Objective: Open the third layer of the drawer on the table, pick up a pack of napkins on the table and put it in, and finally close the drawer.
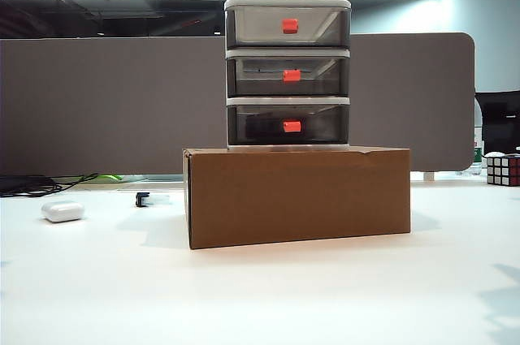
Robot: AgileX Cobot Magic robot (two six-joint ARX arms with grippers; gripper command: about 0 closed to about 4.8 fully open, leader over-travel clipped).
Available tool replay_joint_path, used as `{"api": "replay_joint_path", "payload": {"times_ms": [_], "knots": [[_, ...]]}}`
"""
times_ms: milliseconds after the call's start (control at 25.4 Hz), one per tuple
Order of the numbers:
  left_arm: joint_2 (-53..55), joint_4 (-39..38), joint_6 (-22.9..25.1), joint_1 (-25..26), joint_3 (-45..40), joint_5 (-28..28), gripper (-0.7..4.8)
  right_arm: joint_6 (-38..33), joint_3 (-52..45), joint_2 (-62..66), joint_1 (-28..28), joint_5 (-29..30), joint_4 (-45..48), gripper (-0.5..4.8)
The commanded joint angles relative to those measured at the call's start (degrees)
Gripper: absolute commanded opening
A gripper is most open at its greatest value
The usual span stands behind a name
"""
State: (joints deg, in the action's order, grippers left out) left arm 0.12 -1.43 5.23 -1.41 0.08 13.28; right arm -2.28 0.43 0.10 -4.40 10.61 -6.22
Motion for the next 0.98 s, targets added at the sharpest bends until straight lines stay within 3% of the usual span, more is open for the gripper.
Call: {"api": "replay_joint_path", "payload": {"times_ms": [39,158,985], "knots": [[0.0,1.5,-1.4,6.6,0.3,6.3,-0.06,0.5,-0.4,-0.1,3.3,1.1,2.6,-0.06],[0.0,1.4,-1.2,9.4,0.3,6.0,-0.05,-0.7,-0.3,-0.1,4.2,1.0,3.9,-0.05],[0.0,-1.3,-2.3,9.4,0.3,6.1,-0.05,-0.7,-0.4,-0.1,4.2,1.1,1.7,-0.05]]}}
